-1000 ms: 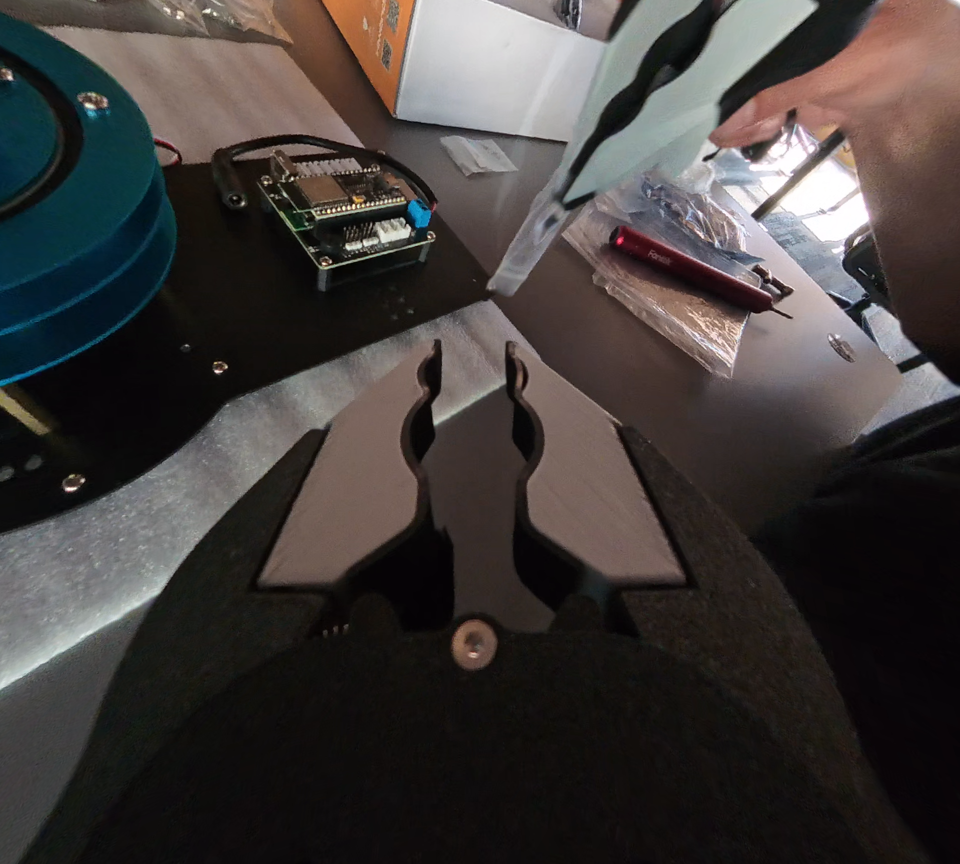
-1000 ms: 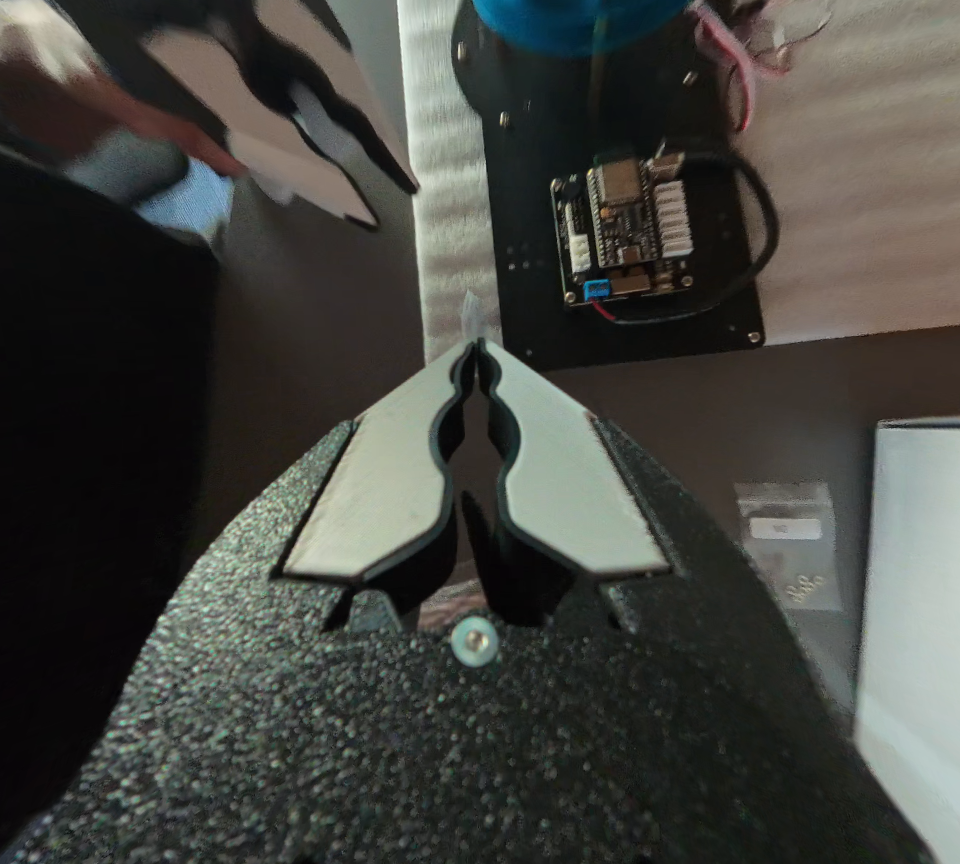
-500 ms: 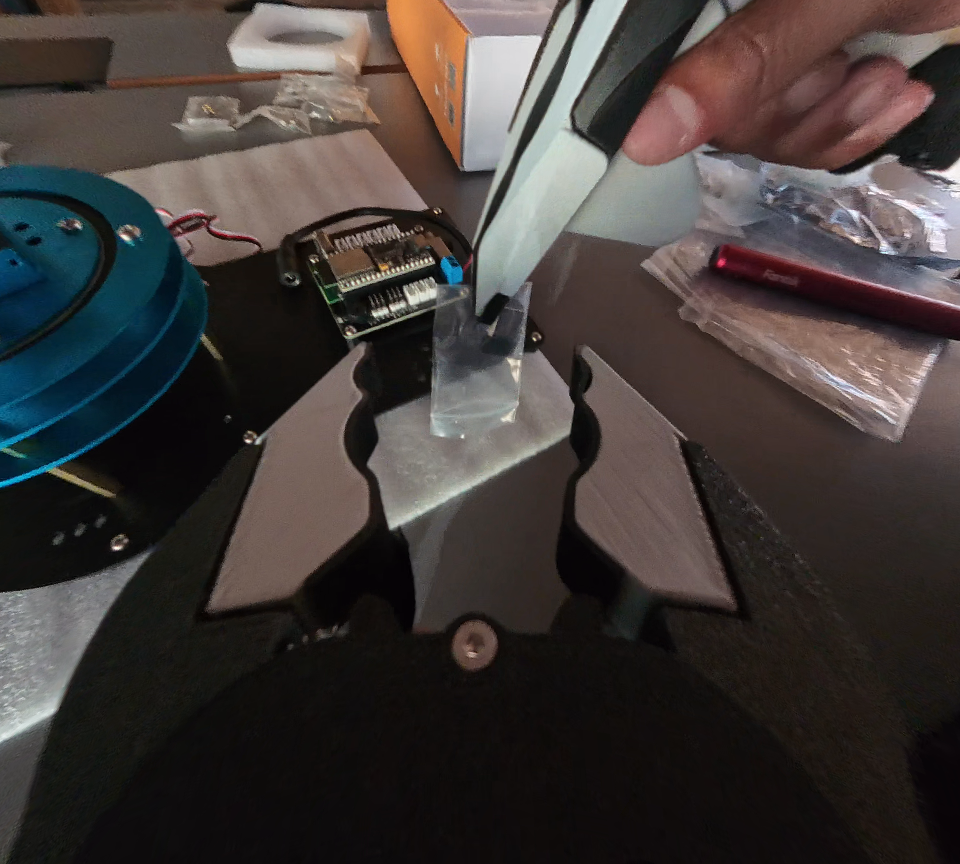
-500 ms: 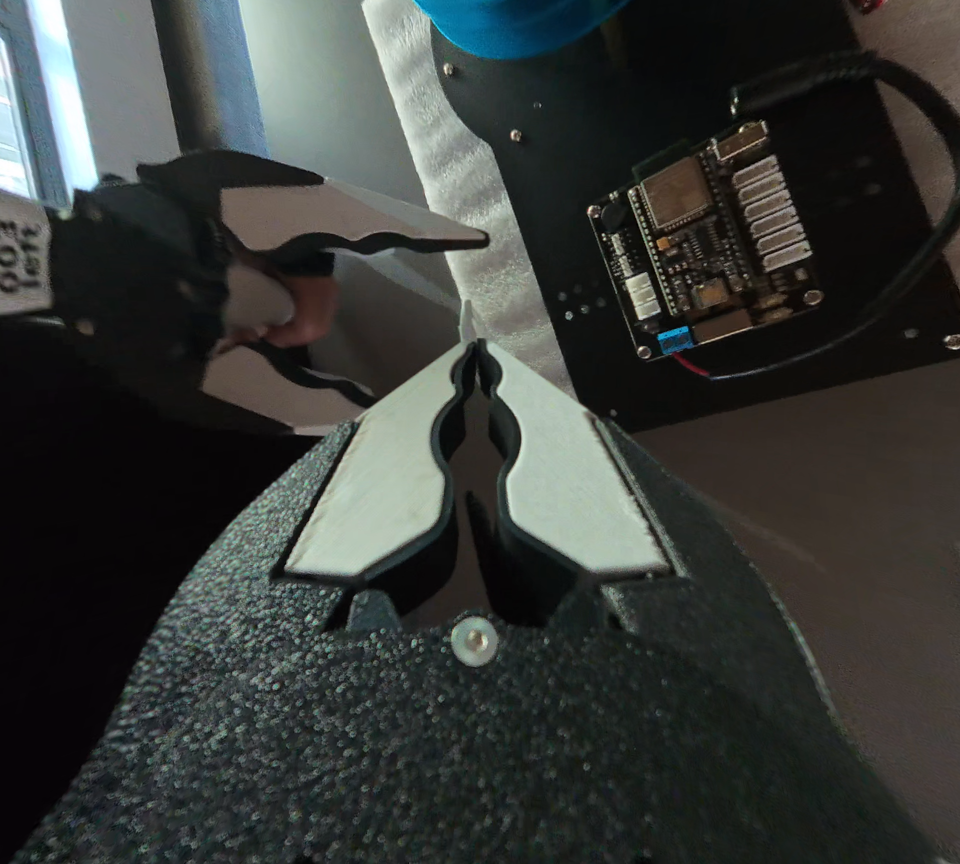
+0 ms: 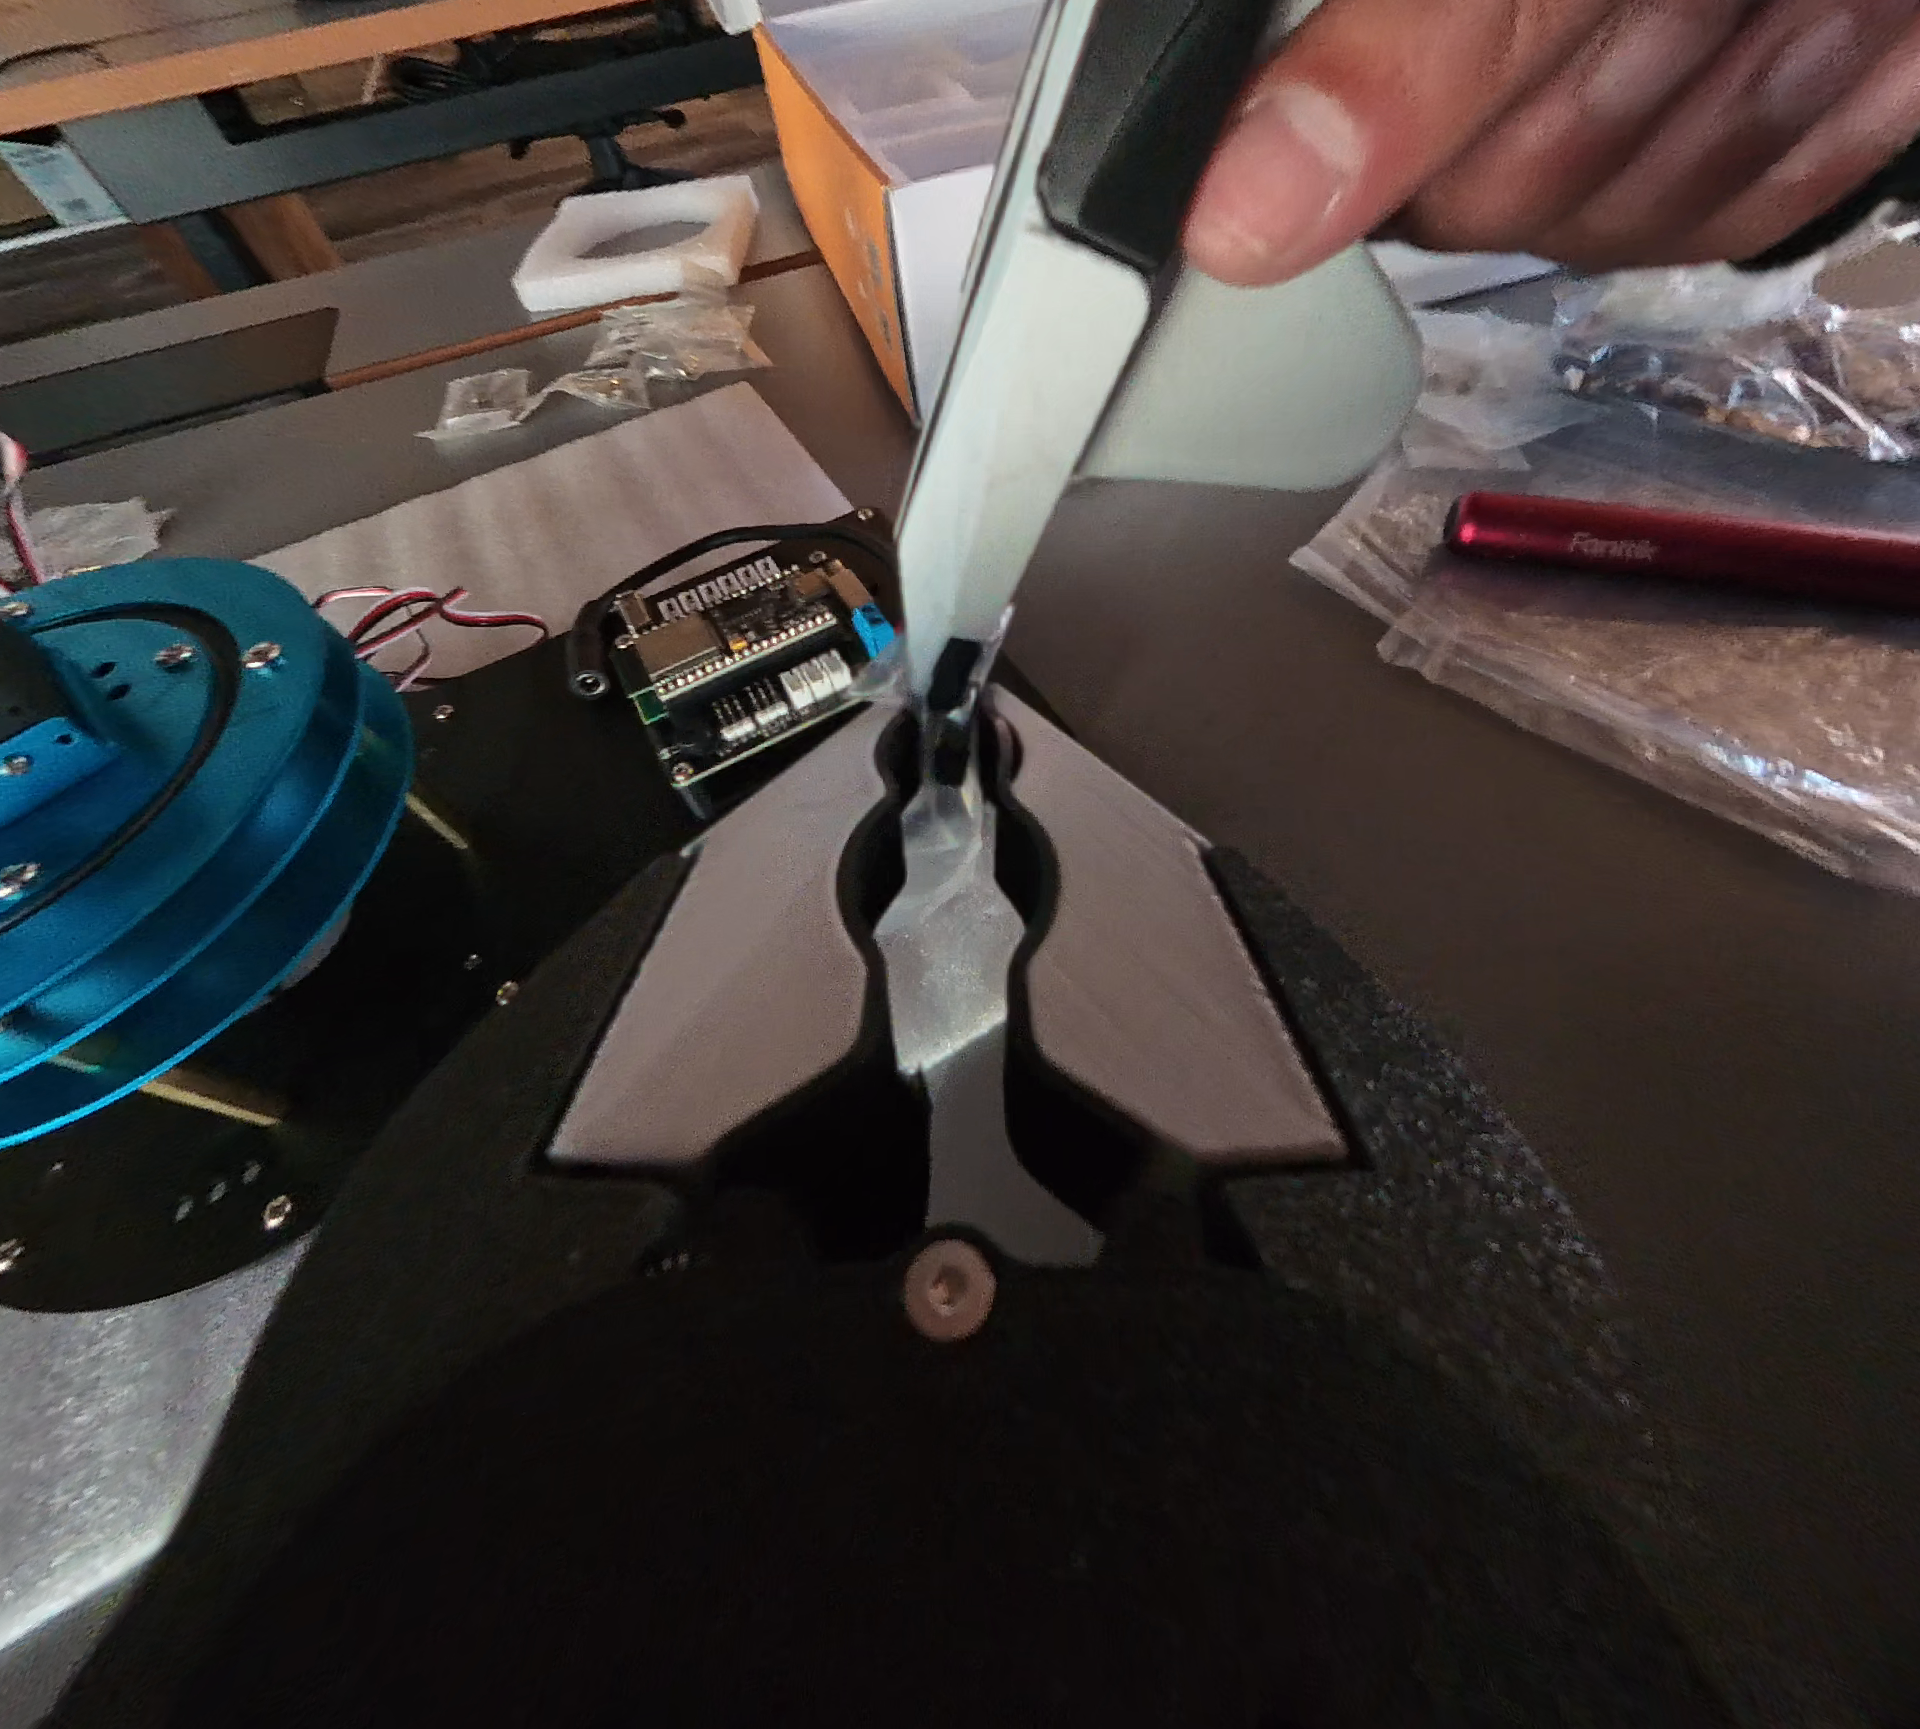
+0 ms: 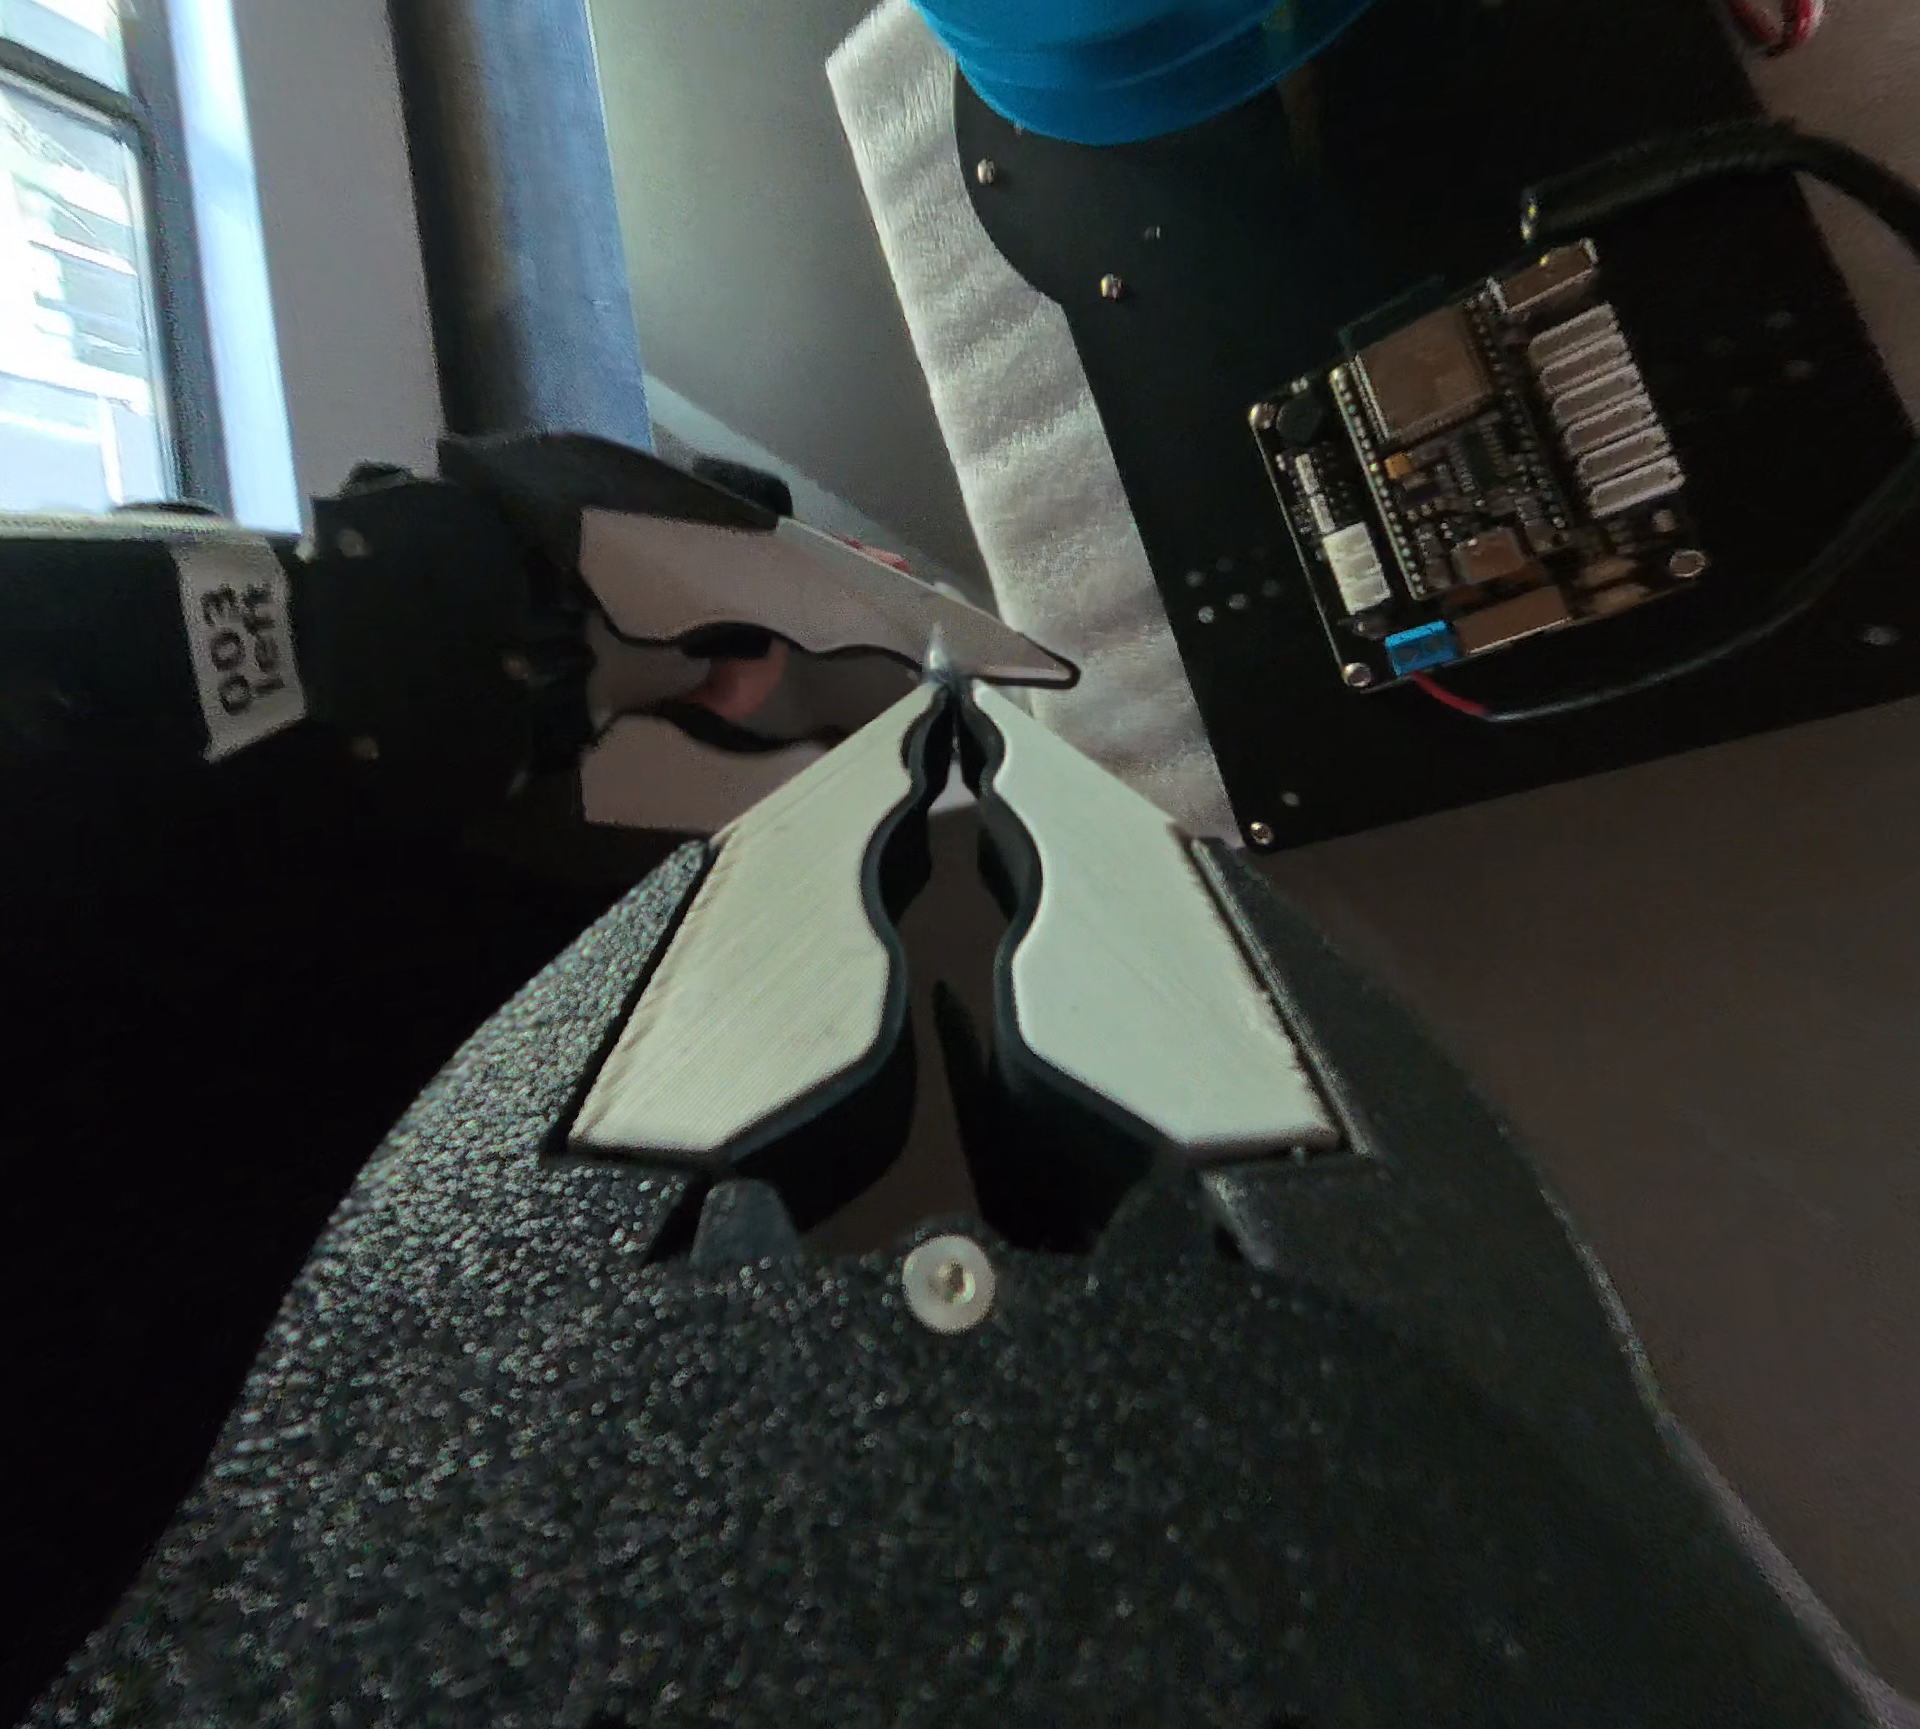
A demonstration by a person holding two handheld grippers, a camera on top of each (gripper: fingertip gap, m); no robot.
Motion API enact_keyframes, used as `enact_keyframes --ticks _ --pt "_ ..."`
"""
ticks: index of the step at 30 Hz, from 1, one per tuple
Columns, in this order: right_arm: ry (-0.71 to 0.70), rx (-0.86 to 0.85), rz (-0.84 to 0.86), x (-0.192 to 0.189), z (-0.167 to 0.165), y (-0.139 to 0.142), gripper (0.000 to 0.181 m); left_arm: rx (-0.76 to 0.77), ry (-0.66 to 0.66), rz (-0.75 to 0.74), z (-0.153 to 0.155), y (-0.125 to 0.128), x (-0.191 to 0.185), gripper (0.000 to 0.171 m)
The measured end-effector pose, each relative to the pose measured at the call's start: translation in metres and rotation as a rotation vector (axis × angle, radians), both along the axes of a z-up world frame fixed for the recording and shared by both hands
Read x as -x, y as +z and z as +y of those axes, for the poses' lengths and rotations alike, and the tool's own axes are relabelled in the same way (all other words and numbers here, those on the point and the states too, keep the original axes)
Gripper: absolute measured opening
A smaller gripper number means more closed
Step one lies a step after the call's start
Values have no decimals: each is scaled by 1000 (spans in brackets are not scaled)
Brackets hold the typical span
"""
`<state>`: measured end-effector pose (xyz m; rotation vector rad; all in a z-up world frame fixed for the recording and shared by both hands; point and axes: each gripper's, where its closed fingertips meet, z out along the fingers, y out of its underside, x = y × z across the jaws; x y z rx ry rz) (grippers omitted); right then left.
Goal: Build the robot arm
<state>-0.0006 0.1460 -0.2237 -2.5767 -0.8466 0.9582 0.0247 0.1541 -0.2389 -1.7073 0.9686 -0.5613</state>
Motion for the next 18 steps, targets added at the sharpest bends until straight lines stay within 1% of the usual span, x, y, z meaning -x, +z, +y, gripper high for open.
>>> enact_keyframes --ticks 2,3,4,6,9,10,13,14,16,18 --pt "35 -22 -21 -3 -2 -2 0 34 -51 -6 -3 -2 -2 11" --pt "65 -44 -32 -5 -4 -3 0 64 -79 -33 -6 -1 -2 18" --pt "93 -80 -71 -10 -3 -6 0 93 -103 -65 -8 1 -1 29" --pt "100 -146 -189 -27 4 -15 0 127 -116 -103 -6 5 5 40" --pt "160 -126 -173 -27 -6 -17 0 144 -185 -140 -7 11 11 41" --pt "197 -156 -172 -25 -7 -16 0 171 -220 -159 -8 12 11 41" --pt "339 -261 -288 -35 -12 -20 0 343 -407 -249 -24 19 6 42" --pt "345 -287 -298 -37 -9 -19 0 360 -422 -265 -22 22 8 42" --pt "340 -322 -274 -37 -5 -12 0 330 -455 -244 -21 26 16 41" --pt "333 -394 -263 -37 -2 -2 0 286 -428 -147 -14 19 28 41"
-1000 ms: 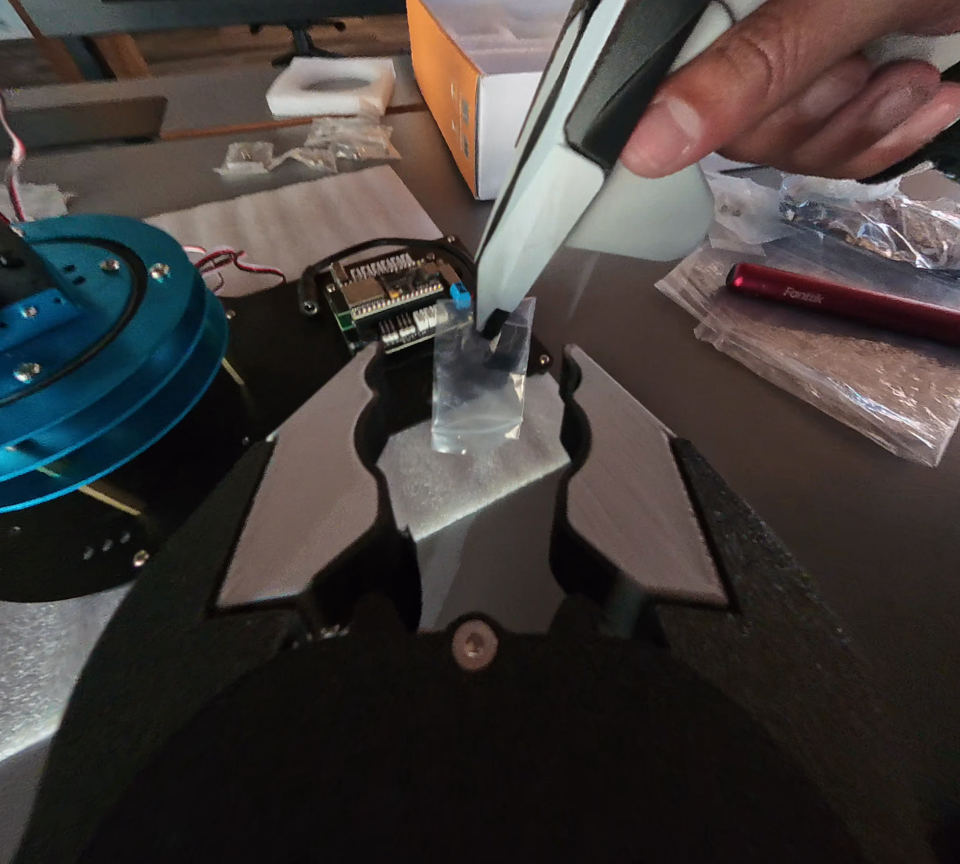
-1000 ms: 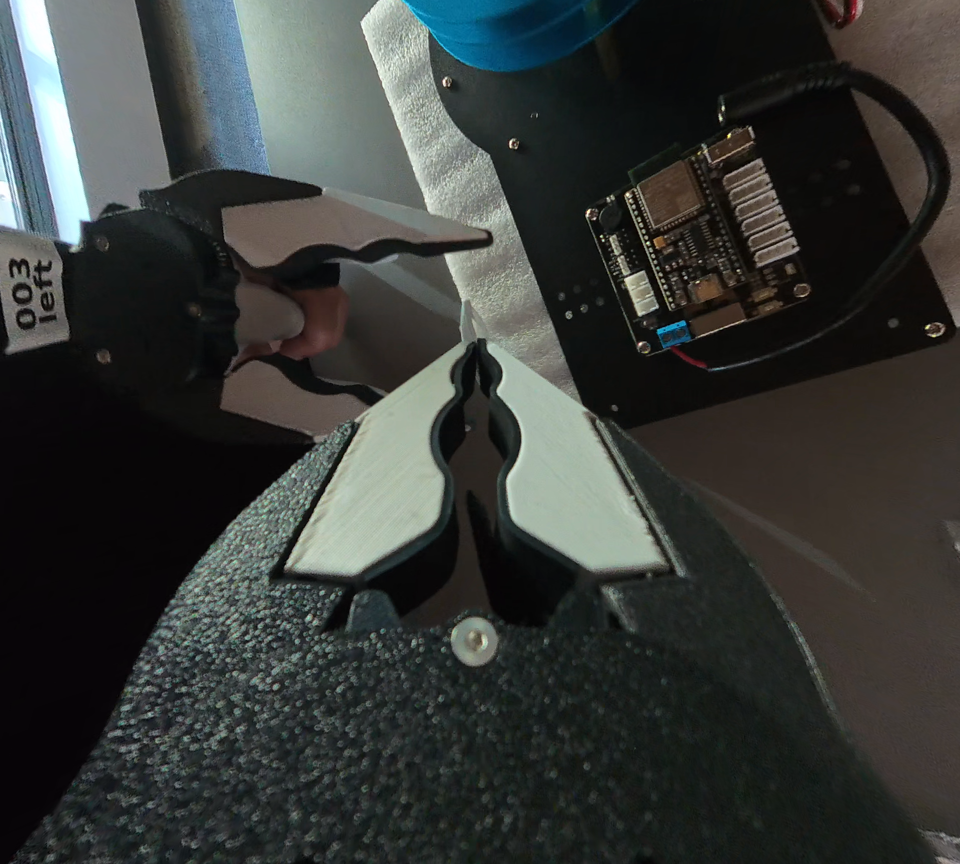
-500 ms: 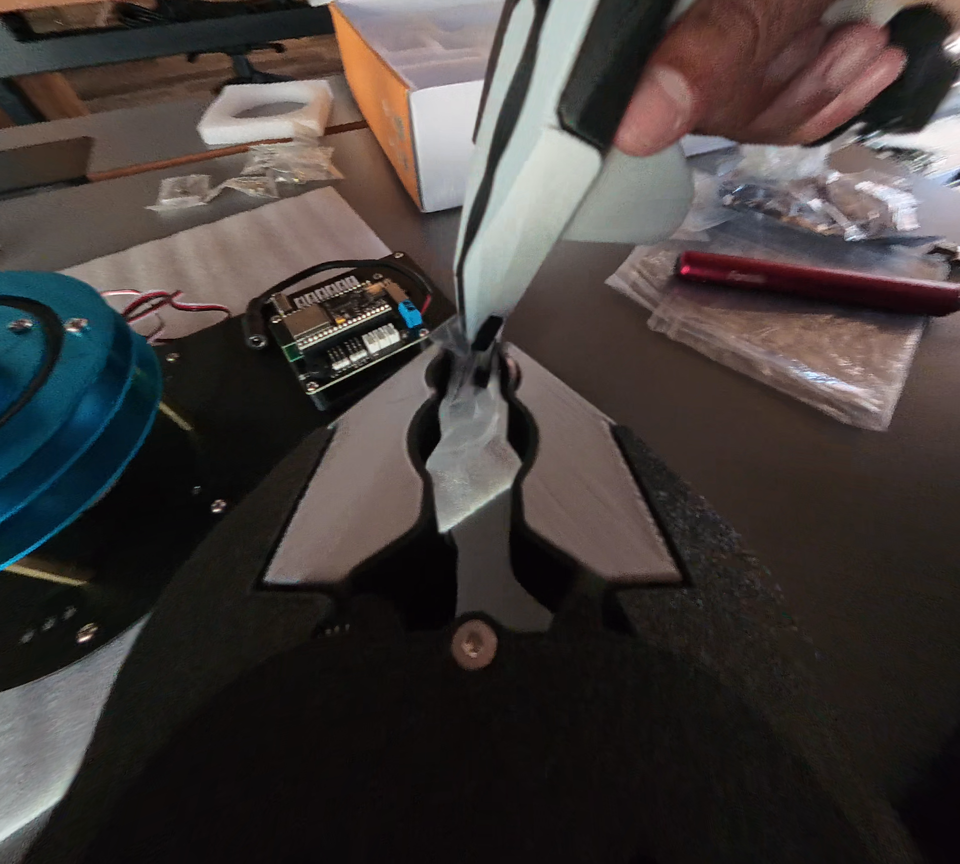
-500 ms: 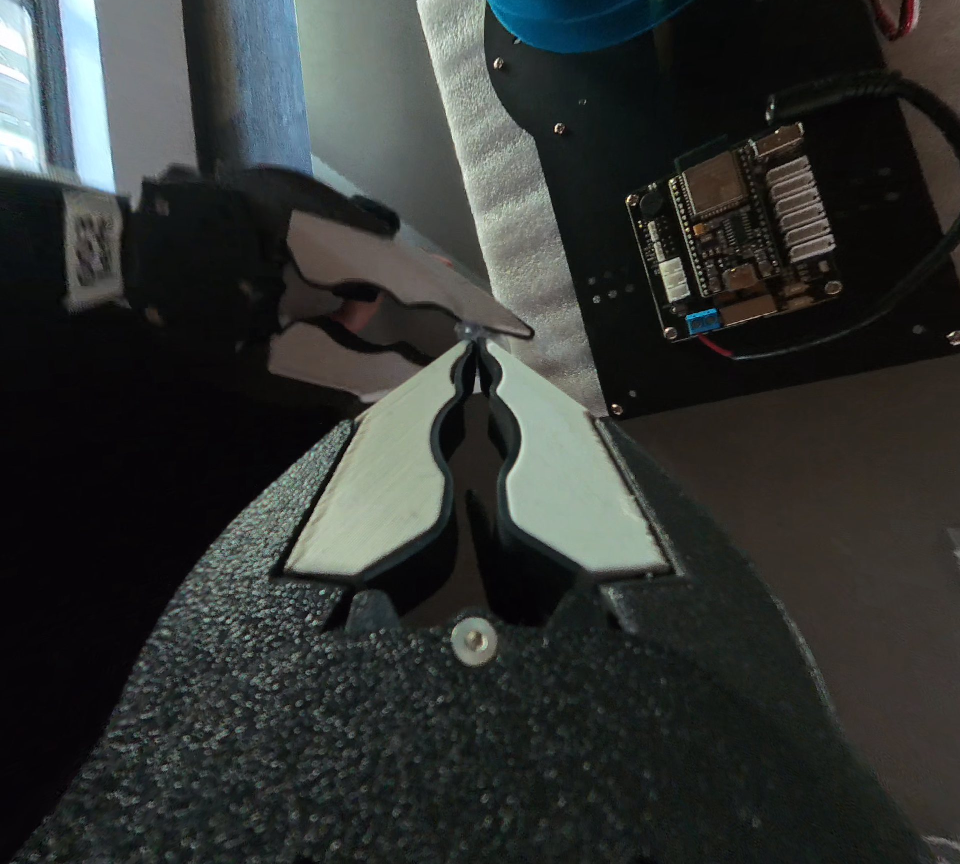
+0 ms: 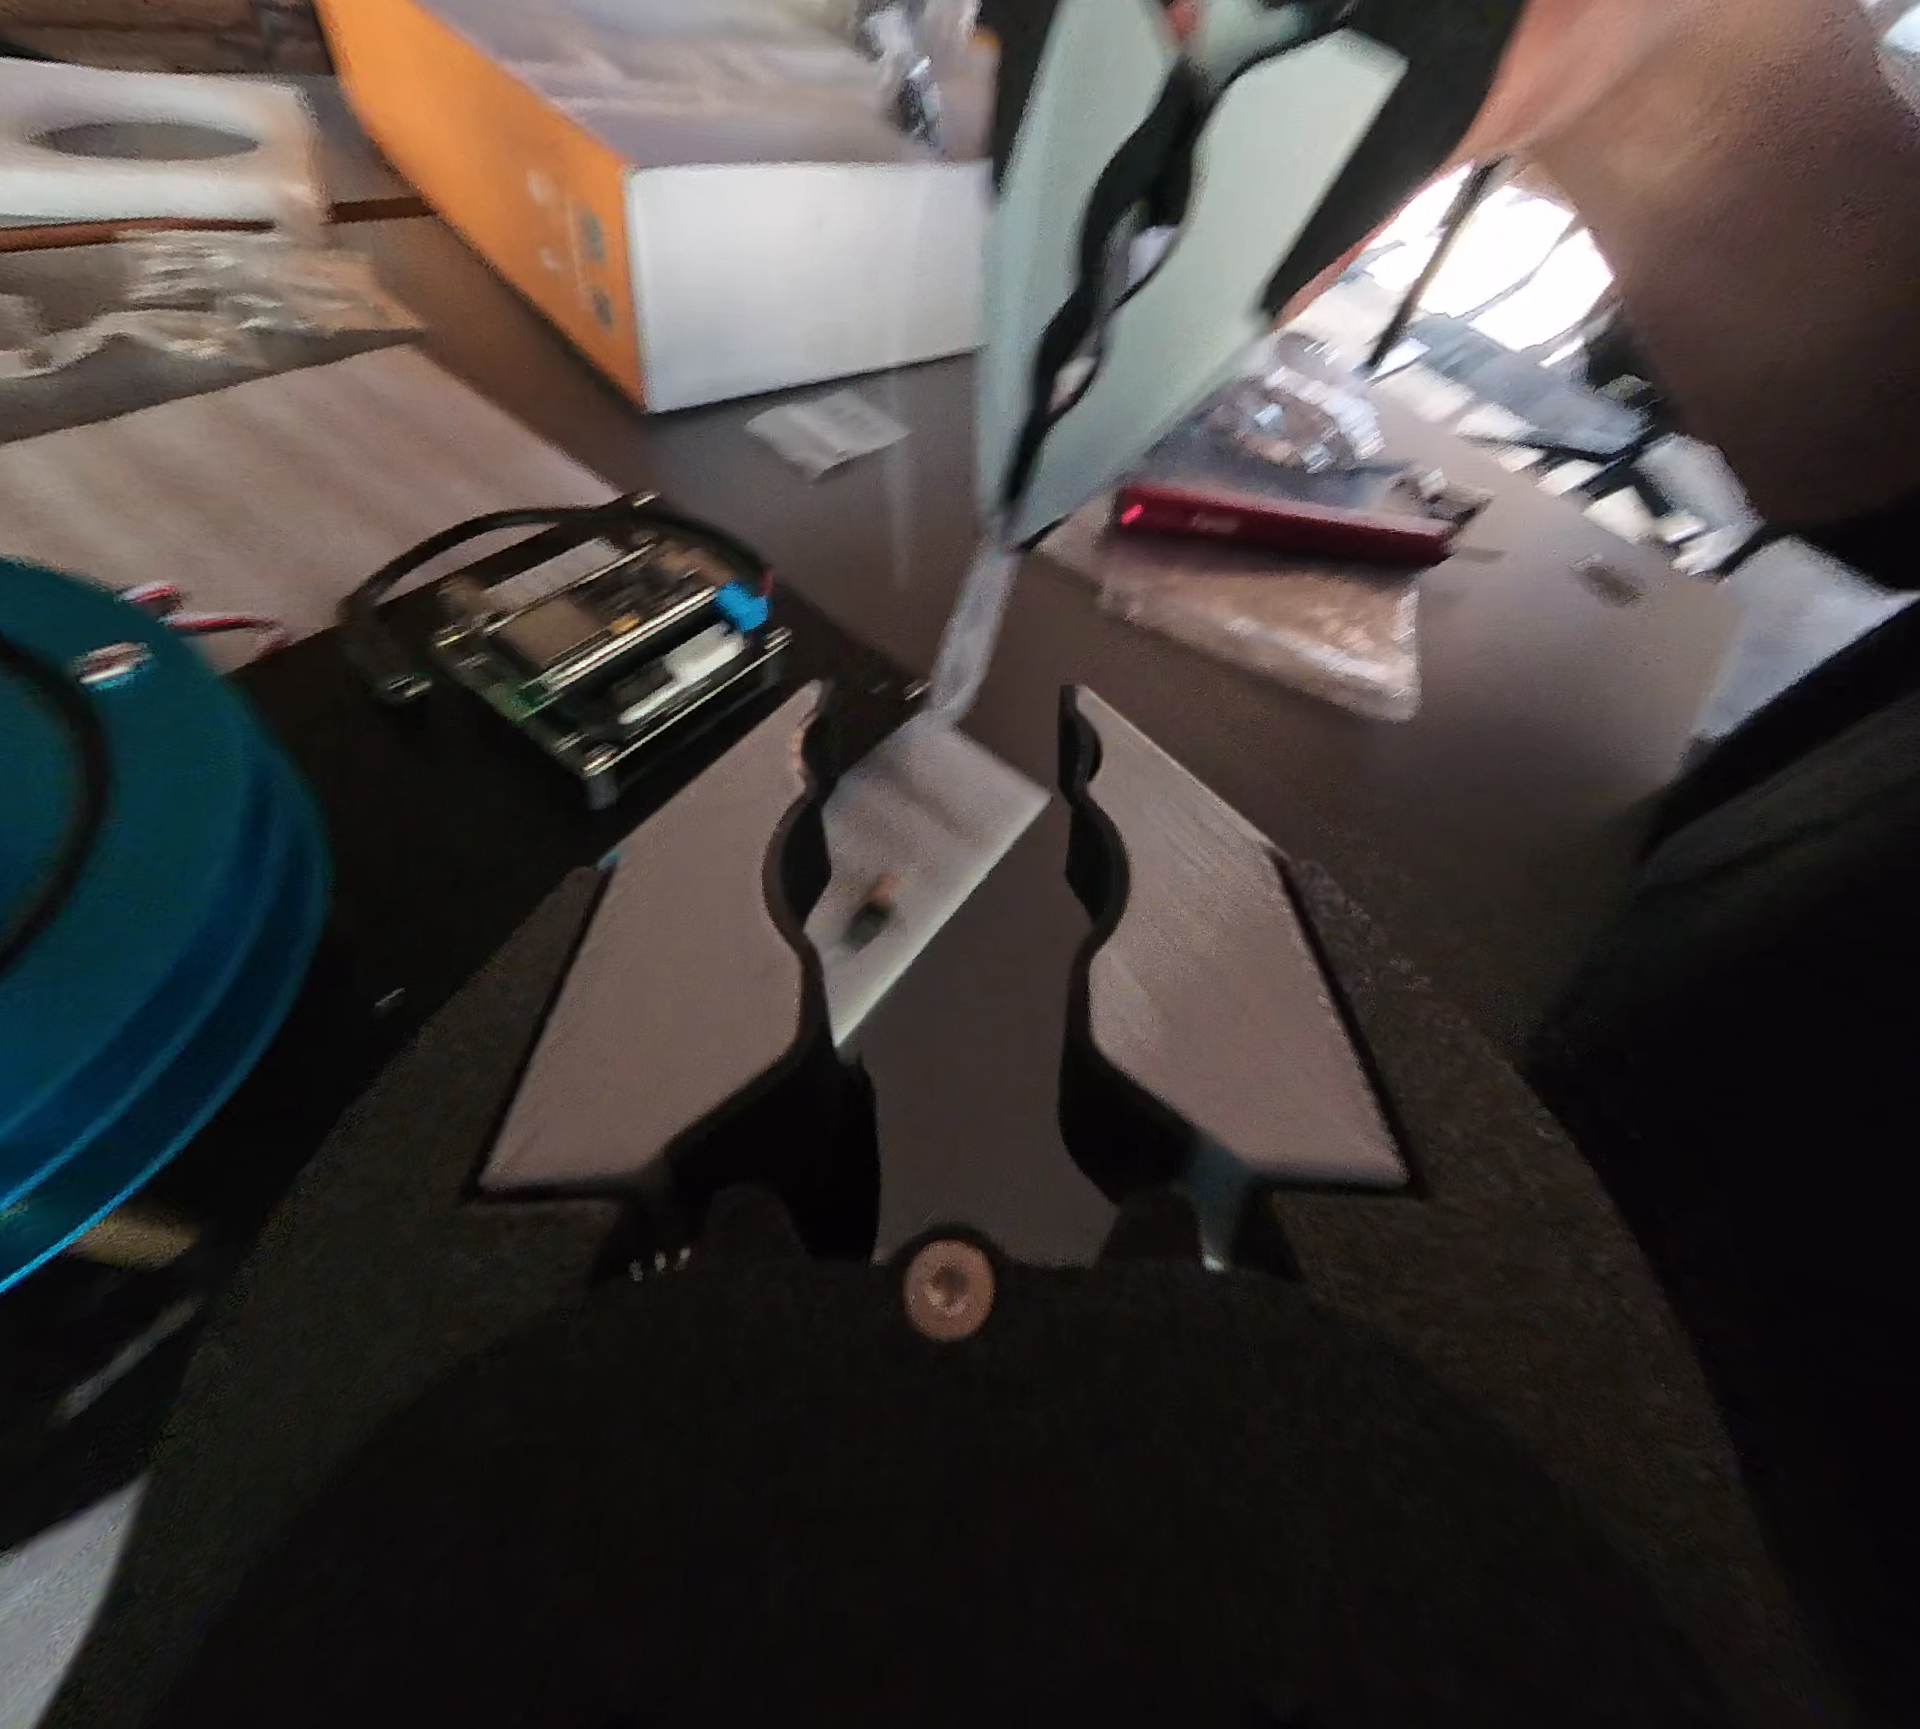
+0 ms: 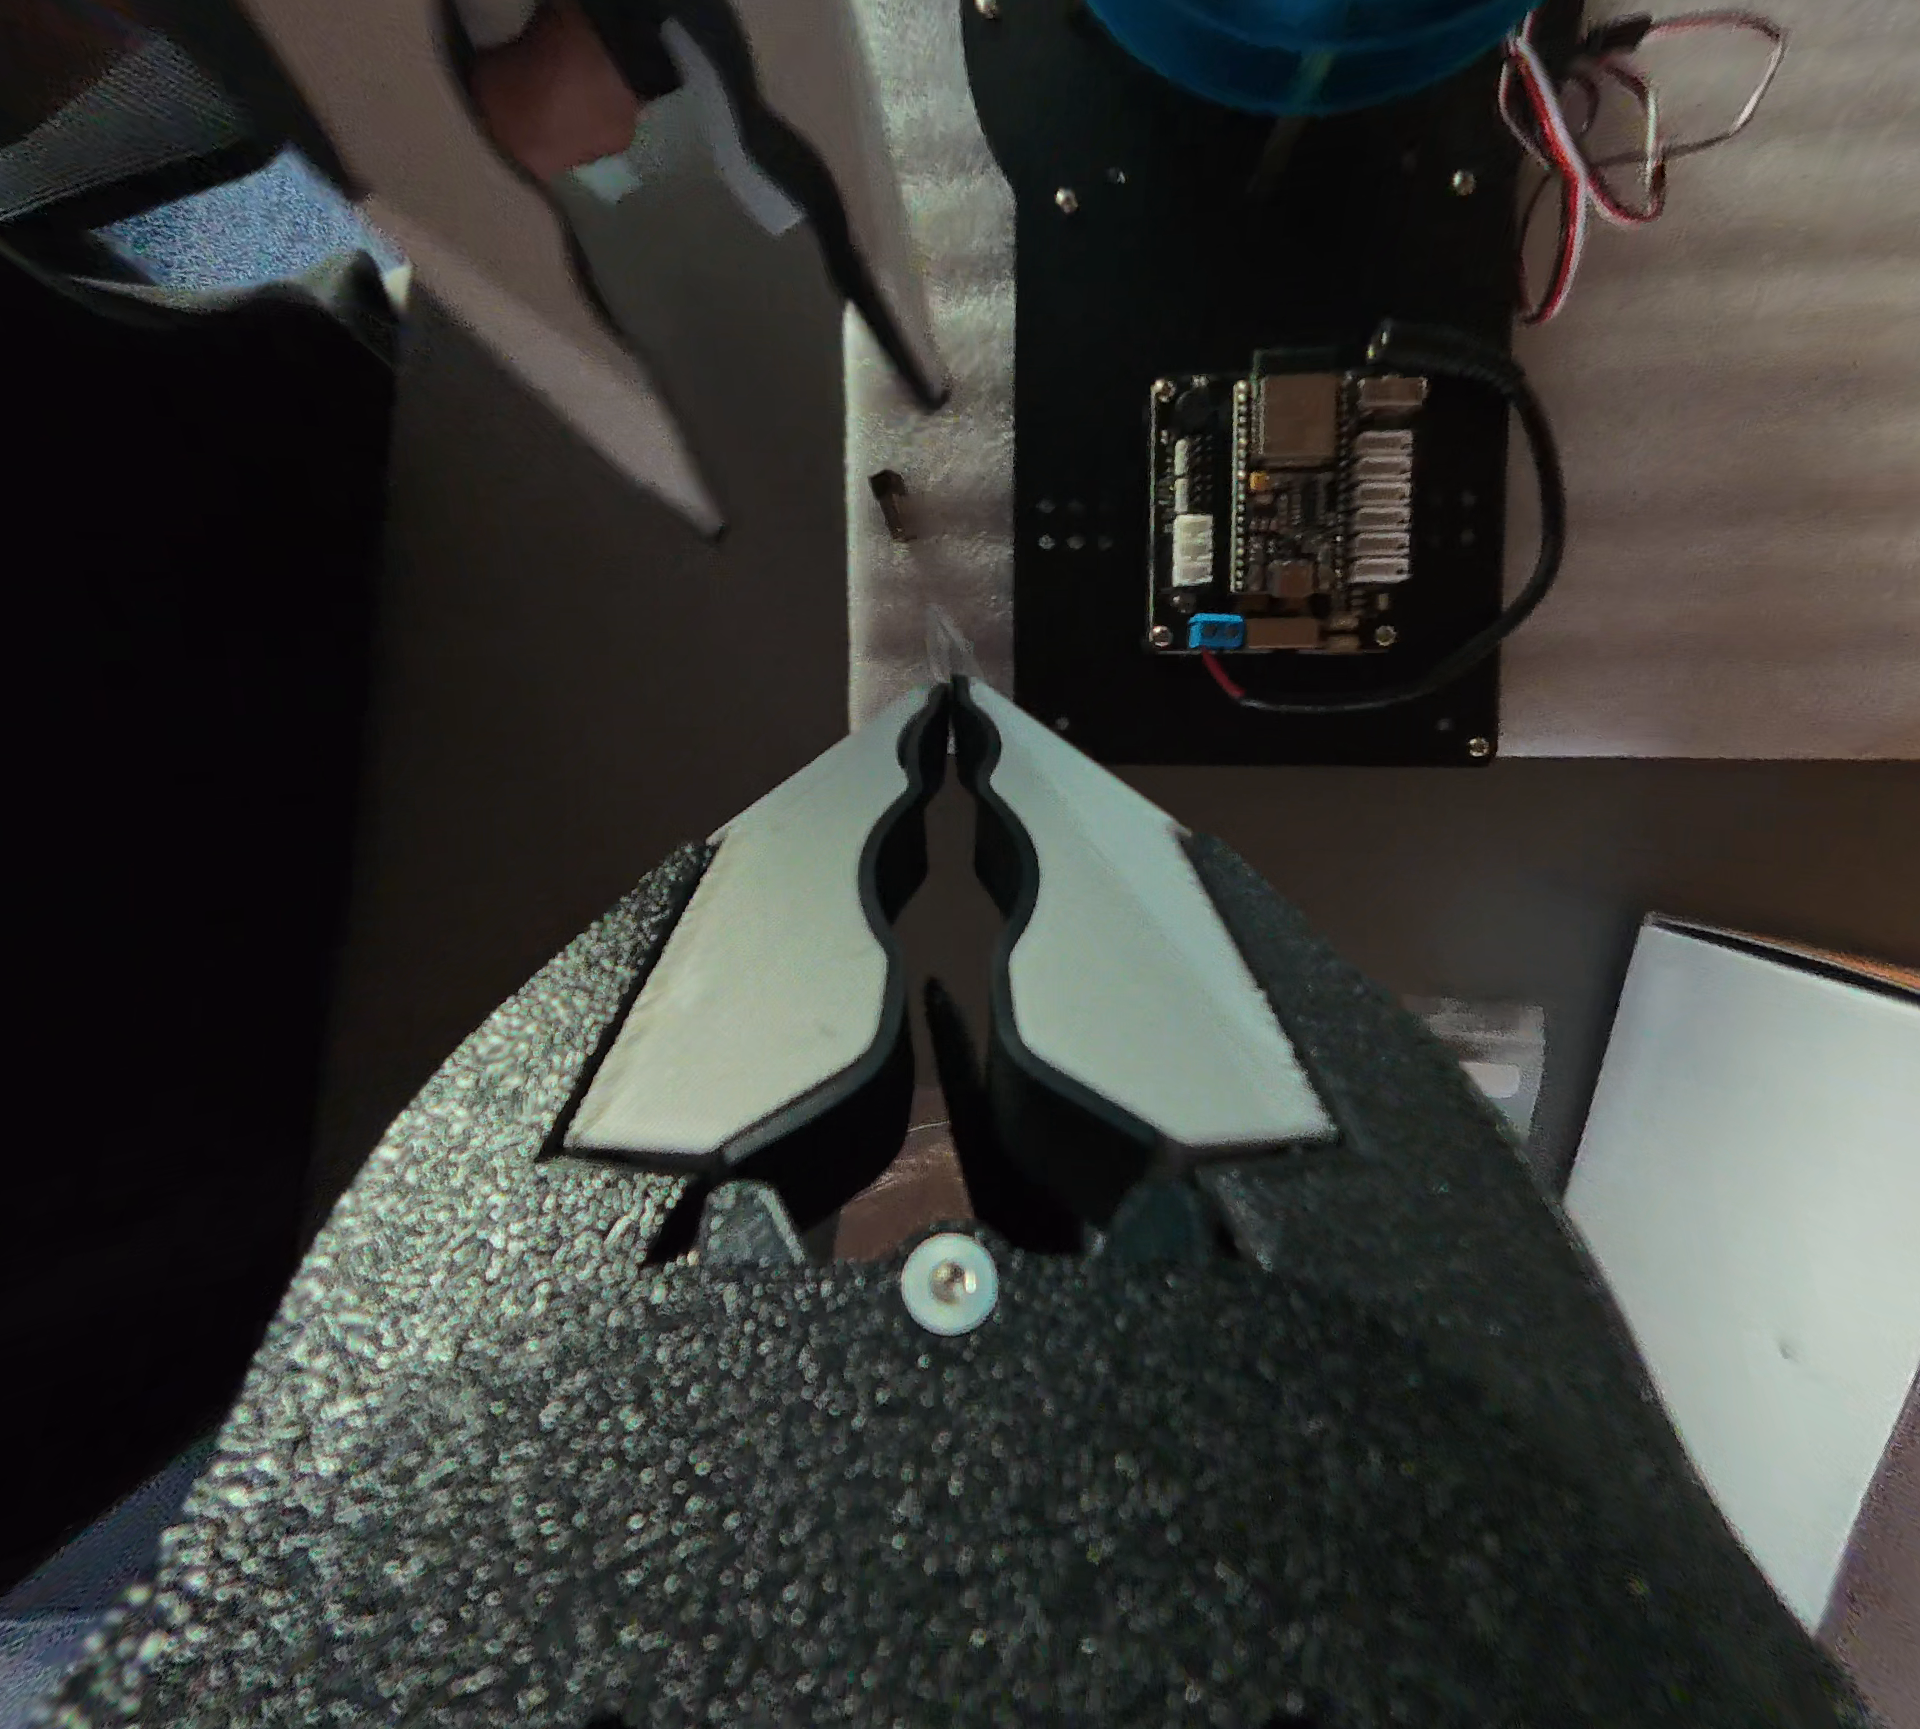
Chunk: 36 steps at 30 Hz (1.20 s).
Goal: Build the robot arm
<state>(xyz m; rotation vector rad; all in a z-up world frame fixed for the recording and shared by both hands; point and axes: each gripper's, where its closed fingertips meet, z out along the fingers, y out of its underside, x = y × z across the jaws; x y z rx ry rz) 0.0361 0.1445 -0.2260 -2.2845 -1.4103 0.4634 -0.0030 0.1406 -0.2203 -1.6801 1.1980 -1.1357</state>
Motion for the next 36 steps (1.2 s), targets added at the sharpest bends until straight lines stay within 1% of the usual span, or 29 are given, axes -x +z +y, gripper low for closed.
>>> enact_keyframes --ticks 2,4,5,7,9,10,11,13,14,16,18,20,21,24,25,26,27,28,29,30,31,32,33,35,36 --pt "1 -19 -5 -8 -6 0 0 -70 62 94 13 -10 19 42" --pt "-110 -46 -9 -31 -4 -6 0 -83 60 163 13 -20 31 41" --pt "-198 -17 40 -42 -6 -9 0 -89 45 185 9 -24 32 39" --pt "-446 20 205 -70 -1 -11 0 -107 3 219 2 -33 31 35" --pt "-660 105 508 -90 -7 -4 0 -108 -7 244 -1 -40 27 35" --pt "-747 127 666 -100 -11 3 0 -100 -11 246 -2 -42 24 35" --pt "-839 119 778 -116 -14 7 0 -91 -17 243 -3 -43 20 35" --pt "-993 127 870 -146 -28 -1 0 -87 -28 233 -6 -44 11 35" --pt "-1027 140 901 -153 -36 -5 0 -89 -36 228 -7 -44 6 35" --pt "-1042 143 949 -159 -48 -5 0 -101 -48 225 -9 -44 -3 35" --pt "-1067 52 929 -175 -50 0 0 -114 -49 233 -7 -43 -12 35" --pt "-1127 -84 890 -207 -48 13 0 -137 -44 242 -6 -40 -18 35" --pt "-1144 -143 893 -222 -46 24 0 -149 -42 239 -6 -38 -21 35" --pt "-1157 -386 908 -268 -41 72 0 -152 -36 216 -7 -29 -24 35" --pt "-1143 -451 888 -280 -40 84 0 -153 -25 210 -7 -27 -23 34" --pt "-1153 -496 833 -295 -40 88 0 -149 -20 209 -6 -26 -22 34" --pt "-1189 -516 734 -311 -38 81 0 -144 -14 214 -6 -26 -19 34" --pt "-1180 -465 648 -315 -34 67 0 -141 -2 218 -5 -26 -16 34" --pt "-1124 -294 599 -304 -31 45 0 -137 16 220 -3 -26 -13 34" --pt "-1087 -129 558 -295 -31 26 4 -128 27 221 -3 -27 -11 34" --pt "-1126 -79 522 -300 -28 19 22 -111 32 221 -3 -28 -8 34" --pt "-1155 -115 513 -306 -24 25 29 -96 38 224 -4 -28 -5 34" --pt "-1161 -154 498 -308 -24 34 20 -89 51 229 -4 -29 -1 34" --pt "-1198 -256 373 -320 -30 48 28 -86 81 240 -5 -29 11 34" --pt "-1191 -297 333 -321 -35 56 28 -82 98 245 -6 -29 18 34"
